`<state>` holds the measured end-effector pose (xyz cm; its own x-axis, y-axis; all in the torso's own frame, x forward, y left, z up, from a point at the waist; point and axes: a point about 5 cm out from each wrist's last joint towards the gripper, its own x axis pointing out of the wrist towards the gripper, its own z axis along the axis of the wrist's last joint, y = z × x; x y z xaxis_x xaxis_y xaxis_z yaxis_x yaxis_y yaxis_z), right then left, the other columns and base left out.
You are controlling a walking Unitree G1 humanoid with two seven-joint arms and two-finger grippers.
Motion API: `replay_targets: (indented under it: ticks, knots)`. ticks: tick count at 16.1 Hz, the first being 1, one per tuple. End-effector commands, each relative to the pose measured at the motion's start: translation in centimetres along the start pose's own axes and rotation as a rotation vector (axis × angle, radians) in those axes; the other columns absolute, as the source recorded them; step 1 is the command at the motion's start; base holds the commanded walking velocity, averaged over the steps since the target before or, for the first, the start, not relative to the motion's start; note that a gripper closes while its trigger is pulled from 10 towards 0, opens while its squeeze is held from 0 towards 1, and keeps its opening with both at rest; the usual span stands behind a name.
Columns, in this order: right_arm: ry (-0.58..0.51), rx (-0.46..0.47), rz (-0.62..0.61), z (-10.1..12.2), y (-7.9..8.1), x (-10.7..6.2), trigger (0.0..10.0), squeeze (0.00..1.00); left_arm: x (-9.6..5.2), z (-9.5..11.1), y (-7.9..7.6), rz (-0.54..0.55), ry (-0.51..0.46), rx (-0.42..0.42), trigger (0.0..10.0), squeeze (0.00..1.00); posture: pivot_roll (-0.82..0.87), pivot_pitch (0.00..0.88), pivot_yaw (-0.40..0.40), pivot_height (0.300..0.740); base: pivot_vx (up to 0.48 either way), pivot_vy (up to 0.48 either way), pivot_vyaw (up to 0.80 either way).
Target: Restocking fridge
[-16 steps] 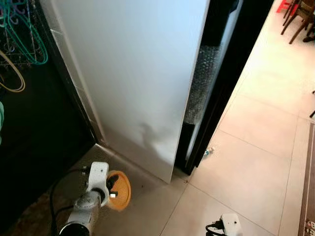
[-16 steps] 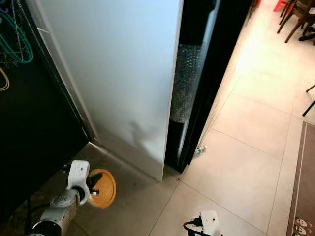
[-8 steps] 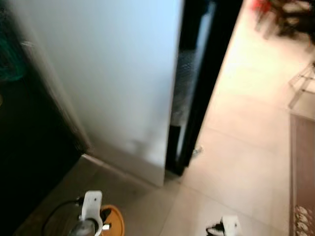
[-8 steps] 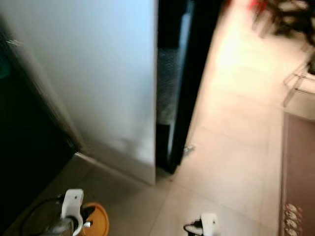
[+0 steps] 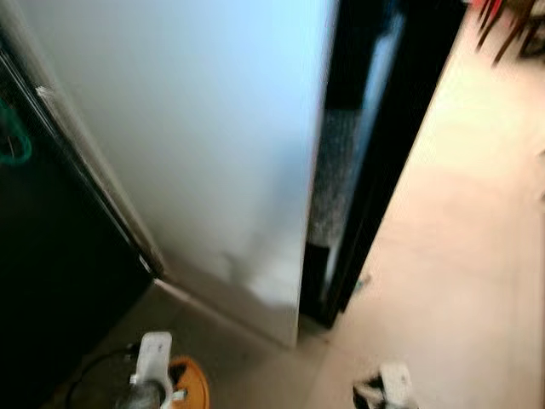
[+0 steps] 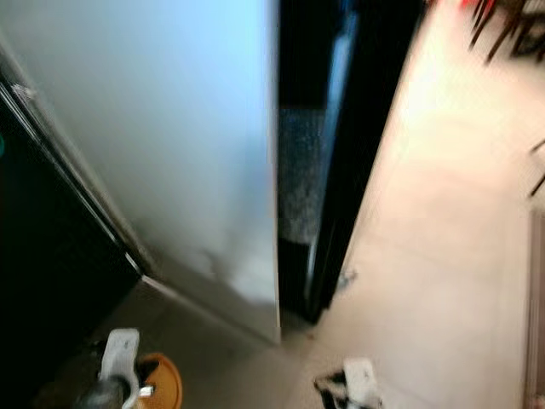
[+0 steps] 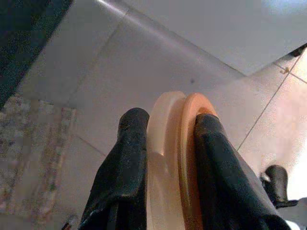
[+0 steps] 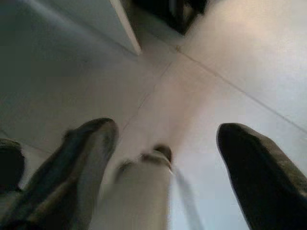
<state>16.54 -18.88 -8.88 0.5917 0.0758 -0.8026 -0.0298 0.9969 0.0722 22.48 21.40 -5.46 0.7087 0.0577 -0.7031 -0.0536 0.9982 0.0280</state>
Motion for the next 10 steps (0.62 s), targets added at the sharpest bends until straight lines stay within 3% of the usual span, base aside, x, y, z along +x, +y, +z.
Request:
replay_targets:
  ticks: [1, 4, 9, 10]
  knots:
    - [0.009, 0.014, -0.012, -0.5, -0.3, -0.2, 10.0, 0.00, -0.2, -0.8, -0.1, 0.000, 0.027, 0.004, 10.0, 0.00, -0.06, 0.075, 0.003, 0.740, 0.000, 0.000, 0.00]
    - [-0.047, 0.040, -0.065, -0.2, -0.5, -0.3, 10.0, 0.00, -0.4, -1.6, 0.2, 0.007, 0.049, -0.002, 10.0, 0.00, -0.07, 0.086, 0.002, 0.740, 0.000, 0.000, 0.00]
    - [-0.270, 0.122, -0.182, 1.0, -1.0, -0.9, 10.0, 0.00, -0.9, -3.3, 0.6, 0.019, 0.086, -0.010, 10.0, 0.00, -0.08, 0.094, -0.002, 0.740, 0.000, 0.000, 0.00]
    - [-0.383, 0.112, -0.200, 8.6, -2.0, 0.2, 10.0, 0.00, -1.0, -3.5, 0.7, 0.022, 0.089, -0.014, 10.0, 0.00, -0.08, 0.097, -0.003, 0.740, 0.000, 0.000, 0.00]
